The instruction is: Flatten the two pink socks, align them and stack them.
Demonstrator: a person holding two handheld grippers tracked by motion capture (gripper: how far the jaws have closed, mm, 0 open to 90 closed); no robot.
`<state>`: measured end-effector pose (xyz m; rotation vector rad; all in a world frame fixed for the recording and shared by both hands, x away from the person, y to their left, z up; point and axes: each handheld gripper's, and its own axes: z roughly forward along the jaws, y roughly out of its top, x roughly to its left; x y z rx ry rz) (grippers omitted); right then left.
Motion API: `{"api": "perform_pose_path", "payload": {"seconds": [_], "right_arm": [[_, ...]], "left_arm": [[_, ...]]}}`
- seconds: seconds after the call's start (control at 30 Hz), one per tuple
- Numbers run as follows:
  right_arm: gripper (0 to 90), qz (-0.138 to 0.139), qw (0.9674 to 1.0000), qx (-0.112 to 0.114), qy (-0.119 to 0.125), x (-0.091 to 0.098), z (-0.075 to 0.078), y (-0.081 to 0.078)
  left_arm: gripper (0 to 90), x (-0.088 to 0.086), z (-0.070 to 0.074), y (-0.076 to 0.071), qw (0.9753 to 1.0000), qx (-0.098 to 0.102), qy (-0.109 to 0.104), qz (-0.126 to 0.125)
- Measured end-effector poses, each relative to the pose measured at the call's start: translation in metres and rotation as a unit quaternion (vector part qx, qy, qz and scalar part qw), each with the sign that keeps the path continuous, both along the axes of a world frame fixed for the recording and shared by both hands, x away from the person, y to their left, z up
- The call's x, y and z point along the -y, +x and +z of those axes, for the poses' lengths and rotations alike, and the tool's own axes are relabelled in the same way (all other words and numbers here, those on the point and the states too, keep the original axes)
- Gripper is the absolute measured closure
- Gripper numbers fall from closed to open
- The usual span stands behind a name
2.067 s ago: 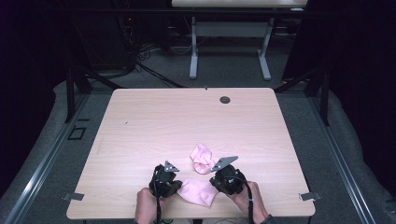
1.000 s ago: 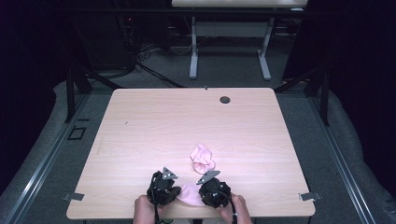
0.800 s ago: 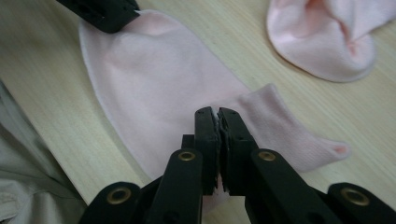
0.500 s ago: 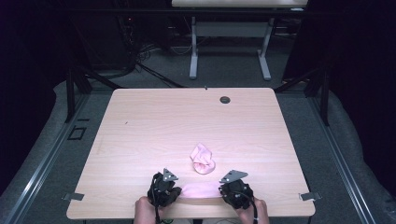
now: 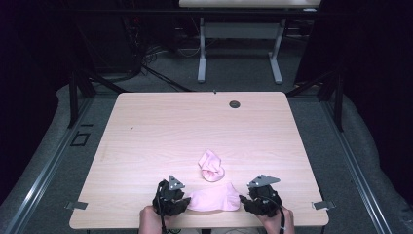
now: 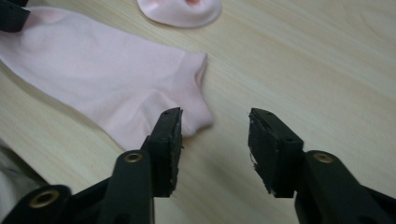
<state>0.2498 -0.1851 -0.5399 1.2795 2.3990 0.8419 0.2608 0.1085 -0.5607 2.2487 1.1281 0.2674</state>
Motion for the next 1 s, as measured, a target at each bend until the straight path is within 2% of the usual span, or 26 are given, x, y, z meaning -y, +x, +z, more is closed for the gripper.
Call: {"api": "perform_pose_path", "payload": {"seconds": [0.03,0.13,0.2,0.27,0.33,0.4,0.47,0.5,0.53,0.57,0.6,0.7,0.77,0.8,0.87,0.93,1.0], "right_arm": [[45.3,0.008,1.0000,0.001,-0.002,-0.005,-0.001,0.004],[49.6,0.042,0.9988,-0.005,-0.025,-0.021,-0.006,0.016],[58.2,0.062,0.9973,-0.012,-0.038,-0.029,-0.013,0.023],[64.9,0.069,0.9962,-0.018,-0.049,-0.033,-0.019,0.028],[68.2,0.070,0.9963,-0.022,-0.045,-0.033,-0.022,0.029],[71.9,0.071,0.9963,-0.028,-0.040,-0.029,-0.021,0.028],[72.1,0.068,0.9965,-0.030,-0.038,-0.027,-0.022,0.027],[72.1,0.067,0.9968,-0.031,-0.032,-0.026,-0.022,0.026],[68.5,0.069,0.9967,-0.038,-0.020,-0.023,-0.023,0.027],[68.5,0.069,0.9967,-0.038,-0.020,-0.023,-0.023,0.027],[62.5,0.068,0.9965,-0.044,-0.020,-0.021,-0.022,0.029],[47.8,0.067,0.9965,-0.048,0.016,-0.017,-0.018,0.038],[33.4,0.056,0.9972,-0.038,0.032,-0.015,-0.011,0.047],[30.5,0.055,0.9973,-0.035,0.035,-0.015,-0.008,0.051],[23.7,0.058,0.9971,-0.028,0.041,-0.015,0.000,0.061],[16.8,0.058,0.9970,-0.030,0.043,-0.018,0.006,0.071],[13.9,0.068,0.9964,-0.031,0.040,-0.020,0.011,0.083]], "left_arm": [[66.6,0.000,0.000,0.000,1.0000,0.002,0.001,-0.001],[72.0,0.001,0.000,0.000,0.9999,0.002,0.005,-0.010],[75.6,0.001,0.000,0.000,0.9999,0.001,0.007,-0.015],[79.7,0.002,-0.001,0.000,0.9999,0.001,0.008,-0.014],[83.0,0.000,-0.004,0.001,0.9998,-0.004,0.011,-0.018],[85.8,-0.002,-0.005,0.002,0.9998,-0.008,0.004,-0.018],[86.1,-0.002,-0.005,0.002,0.9998,-0.009,0.004,-0.019],[85.9,-0.002,-0.005,0.002,0.9998,-0.008,0.004,-0.019],[82.6,-0.002,-0.005,0.002,0.9998,-0.006,0.006,-0.020],[82.6,-0.002,-0.004,0.003,0.9998,-0.006,0.004,-0.019],[77.7,-0.002,-0.004,0.003,0.9999,-0.005,0.002,-0.016],[58.0,-0.005,-0.001,0.007,0.9999,0.010,-0.003,-0.008],[41.1,-0.007,0.001,0.011,0.9998,0.017,-0.009,0.000],[34.8,-0.007,0.002,0.014,0.9998,0.018,-0.014,0.001],[26.2,-0.007,0.004,0.021,0.9996,0.018,-0.021,-0.002],[17.5,-0.006,0.005,0.026,0.9994,0.024,-0.024,0.006],[13.8,-0.006,0.006,0.032,0.9993,0.025,-0.030,0.000]]}}
